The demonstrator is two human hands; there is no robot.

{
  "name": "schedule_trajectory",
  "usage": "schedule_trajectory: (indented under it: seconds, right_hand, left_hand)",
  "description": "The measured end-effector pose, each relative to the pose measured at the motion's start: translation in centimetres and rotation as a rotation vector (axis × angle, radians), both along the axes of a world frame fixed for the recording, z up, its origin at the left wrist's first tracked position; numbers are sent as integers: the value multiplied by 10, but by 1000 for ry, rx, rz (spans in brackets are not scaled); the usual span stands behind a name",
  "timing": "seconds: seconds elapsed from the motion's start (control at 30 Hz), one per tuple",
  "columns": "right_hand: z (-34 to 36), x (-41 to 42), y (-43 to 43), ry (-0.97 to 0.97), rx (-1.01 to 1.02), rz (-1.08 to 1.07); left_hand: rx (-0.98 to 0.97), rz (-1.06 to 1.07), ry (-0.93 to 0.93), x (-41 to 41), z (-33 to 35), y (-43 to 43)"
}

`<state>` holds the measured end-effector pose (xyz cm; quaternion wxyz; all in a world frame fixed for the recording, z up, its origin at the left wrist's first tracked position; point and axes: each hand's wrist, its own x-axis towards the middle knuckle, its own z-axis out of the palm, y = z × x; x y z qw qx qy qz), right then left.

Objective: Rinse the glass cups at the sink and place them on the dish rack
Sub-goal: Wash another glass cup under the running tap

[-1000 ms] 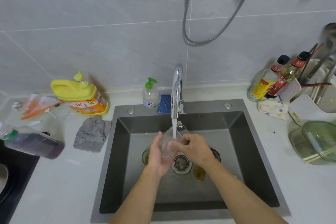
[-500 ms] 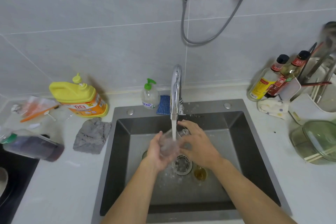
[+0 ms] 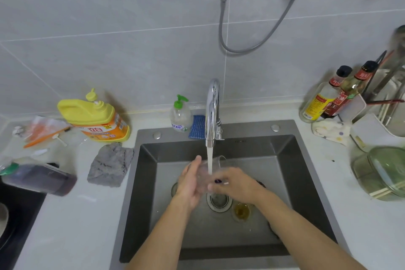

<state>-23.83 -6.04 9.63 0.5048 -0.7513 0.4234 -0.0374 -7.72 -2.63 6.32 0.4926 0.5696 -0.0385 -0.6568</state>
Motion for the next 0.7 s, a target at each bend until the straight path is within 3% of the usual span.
schedule_trajectory:
  seconds: [0.07,0.1,0.23,0.3,0.43,0.53,0.63,0.7]
  right_hand:
    - [-1,-4,-3,157,-130,135]
    - [-1,-2,-3,148,-126,125]
    - [1,6,-4,-62,219,-20]
    - [3,5,-5,-81,287,8]
    - [0,1,-11,208,-65,224]
    - [1,7,-13,104,-80,71]
    - [4,14,-15,-4,21,-114]
    - [9,22,-11,5,25,-190]
  left_hand:
    - [26,-63,29,0,0,-2]
    - [50,-81,33,-1,1,-3]
    - [63,-133,-20,-2,-3,-2]
    - [65,-157,-28,1,-4,-5]
    - [118,-204,-5,4,-2,-8]
    - [147,-245,-27,5,-8,-2]
    - [140,-390,-258,3,-8,5]
    - [93,-376,-210,2,-5,7]
